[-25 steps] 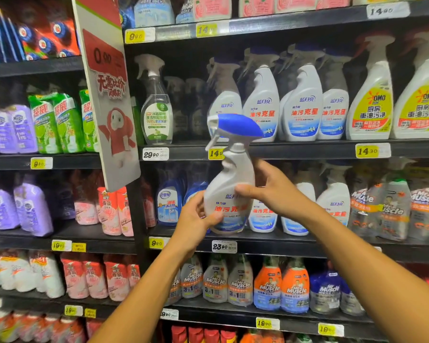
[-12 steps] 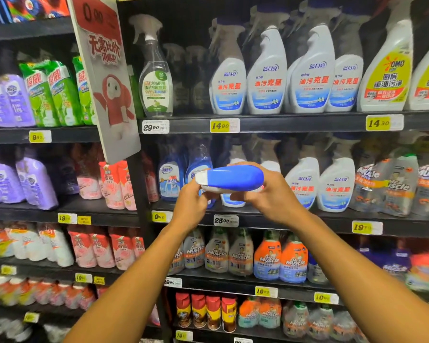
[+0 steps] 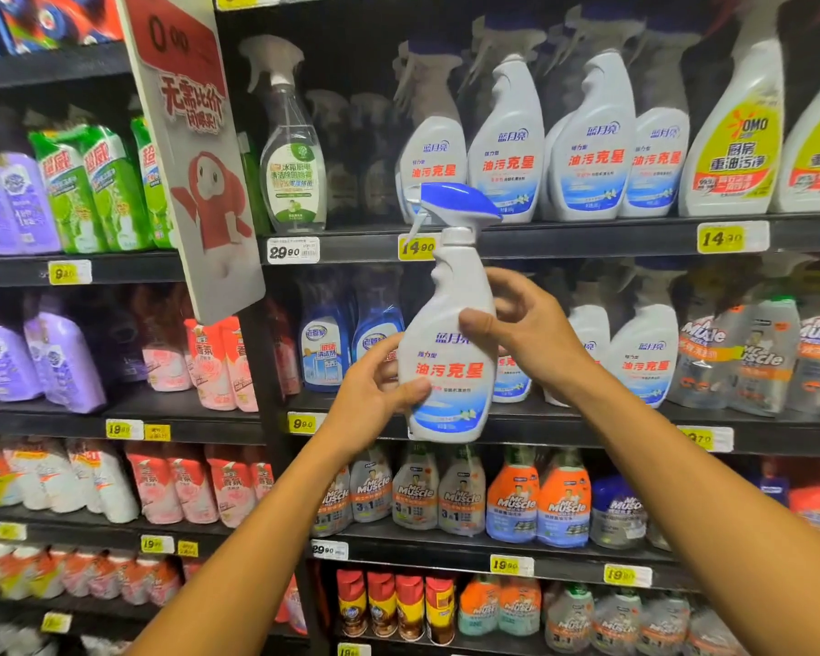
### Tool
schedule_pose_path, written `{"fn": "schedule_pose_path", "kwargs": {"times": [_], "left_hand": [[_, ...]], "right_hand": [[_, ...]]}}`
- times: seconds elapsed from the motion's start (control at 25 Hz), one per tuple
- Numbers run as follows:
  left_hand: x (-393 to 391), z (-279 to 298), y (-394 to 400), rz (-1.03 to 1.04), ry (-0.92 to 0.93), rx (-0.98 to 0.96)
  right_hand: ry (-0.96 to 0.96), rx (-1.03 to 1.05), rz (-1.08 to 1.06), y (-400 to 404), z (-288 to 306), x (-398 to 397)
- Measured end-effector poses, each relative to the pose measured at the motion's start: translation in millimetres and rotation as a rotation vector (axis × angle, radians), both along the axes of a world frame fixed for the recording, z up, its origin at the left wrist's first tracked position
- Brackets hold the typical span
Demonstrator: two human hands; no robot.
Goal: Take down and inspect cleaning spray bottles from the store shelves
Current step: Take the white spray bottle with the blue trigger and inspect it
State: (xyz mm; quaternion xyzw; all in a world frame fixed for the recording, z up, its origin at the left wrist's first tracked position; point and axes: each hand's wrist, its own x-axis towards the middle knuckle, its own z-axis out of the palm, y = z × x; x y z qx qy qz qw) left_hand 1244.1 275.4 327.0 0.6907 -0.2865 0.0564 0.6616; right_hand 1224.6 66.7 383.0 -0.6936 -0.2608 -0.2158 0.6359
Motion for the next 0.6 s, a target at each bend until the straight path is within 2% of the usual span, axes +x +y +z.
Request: {"fn": "schedule_pose_path", "kwargs": {"times": [0.4, 0.6], "left_hand": [[-21.7, 39.3, -9.8, -0.019, 0.145, -0.124], [-30.1, 79.5, -20.3, 0.009, 0.145, -0.179]], "right_hand": [[0.231, 0.029, -0.007, -9.8, 21.2, 6.1], [0.342, 0.156, 0.01, -4.3, 54.5, 9.2]]}}
